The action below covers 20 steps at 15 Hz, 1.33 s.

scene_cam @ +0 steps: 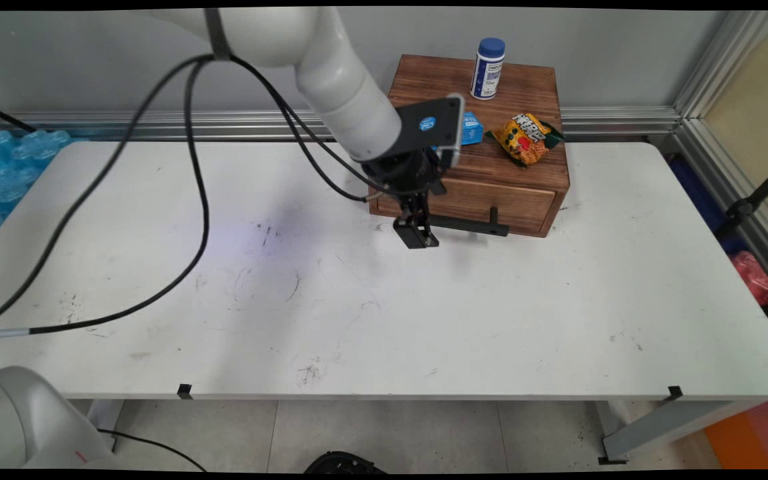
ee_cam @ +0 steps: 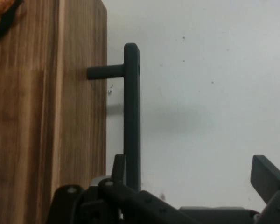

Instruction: Open the drawer

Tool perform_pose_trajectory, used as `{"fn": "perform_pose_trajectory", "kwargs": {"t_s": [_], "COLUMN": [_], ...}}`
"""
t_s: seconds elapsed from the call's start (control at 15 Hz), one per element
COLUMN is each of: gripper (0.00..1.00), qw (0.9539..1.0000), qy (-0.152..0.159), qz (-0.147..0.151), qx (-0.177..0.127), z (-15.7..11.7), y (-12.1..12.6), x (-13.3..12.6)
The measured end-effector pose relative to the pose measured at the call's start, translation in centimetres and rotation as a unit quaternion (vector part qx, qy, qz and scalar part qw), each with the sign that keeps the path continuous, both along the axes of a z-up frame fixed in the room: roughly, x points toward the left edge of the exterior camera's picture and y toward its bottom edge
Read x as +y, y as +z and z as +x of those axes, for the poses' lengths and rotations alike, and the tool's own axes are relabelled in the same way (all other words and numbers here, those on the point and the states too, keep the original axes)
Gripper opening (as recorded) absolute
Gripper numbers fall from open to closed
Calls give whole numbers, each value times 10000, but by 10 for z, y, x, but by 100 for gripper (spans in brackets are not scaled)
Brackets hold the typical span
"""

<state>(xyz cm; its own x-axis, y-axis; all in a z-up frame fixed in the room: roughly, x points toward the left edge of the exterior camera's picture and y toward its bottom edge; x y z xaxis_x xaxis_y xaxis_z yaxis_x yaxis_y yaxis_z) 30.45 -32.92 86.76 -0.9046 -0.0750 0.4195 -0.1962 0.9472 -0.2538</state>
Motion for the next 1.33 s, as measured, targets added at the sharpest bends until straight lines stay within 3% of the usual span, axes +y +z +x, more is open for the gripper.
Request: {"fn": "perform_pose_trajectory", "kwargs": {"t_s": [0.73, 1.33], "gripper": [100, 100], "qw": [9997, 9992], "qy": [189, 355], "qz": [-81, 42], "qx": [-128, -188], "z": [-40, -54], "y": [-57, -82], "x": [-28, -41]}}
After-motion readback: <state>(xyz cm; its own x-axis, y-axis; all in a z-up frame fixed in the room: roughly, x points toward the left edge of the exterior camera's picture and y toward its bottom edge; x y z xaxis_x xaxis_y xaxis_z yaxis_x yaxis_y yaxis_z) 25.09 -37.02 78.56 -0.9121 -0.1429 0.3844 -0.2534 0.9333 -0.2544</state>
